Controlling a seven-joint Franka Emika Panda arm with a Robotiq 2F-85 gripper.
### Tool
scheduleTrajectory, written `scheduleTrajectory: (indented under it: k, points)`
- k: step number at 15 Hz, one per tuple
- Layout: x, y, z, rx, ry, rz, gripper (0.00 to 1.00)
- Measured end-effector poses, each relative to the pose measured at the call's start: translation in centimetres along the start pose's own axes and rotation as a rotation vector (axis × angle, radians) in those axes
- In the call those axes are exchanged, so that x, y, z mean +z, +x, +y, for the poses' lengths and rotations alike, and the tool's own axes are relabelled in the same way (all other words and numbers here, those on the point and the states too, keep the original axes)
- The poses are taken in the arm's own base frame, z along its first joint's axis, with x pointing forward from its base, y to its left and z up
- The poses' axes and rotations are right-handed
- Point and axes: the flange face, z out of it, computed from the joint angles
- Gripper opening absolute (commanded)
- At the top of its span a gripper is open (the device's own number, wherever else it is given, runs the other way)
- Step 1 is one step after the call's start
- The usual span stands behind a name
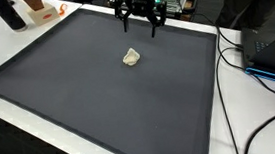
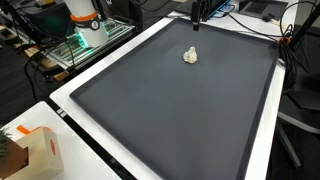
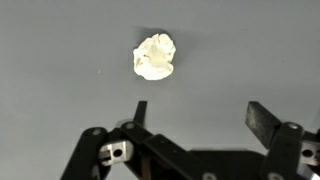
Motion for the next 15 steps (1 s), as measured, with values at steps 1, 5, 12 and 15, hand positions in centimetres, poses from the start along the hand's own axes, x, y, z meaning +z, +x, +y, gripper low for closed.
scheduleTrajectory:
  k: [1,5,12,15]
  points:
    - [-0.3,0.1,0.4,0.025,0.008,-0.001,1.0]
    - [-1.4,0.5,1.8,0.102,0.014,-0.002,1.0]
    - [-1.6,0.5,1.9,0.118,0.013,-0.001,1.0]
    - [-0.4,0.3,2.6,0.2,-0.007,-0.051,1.0]
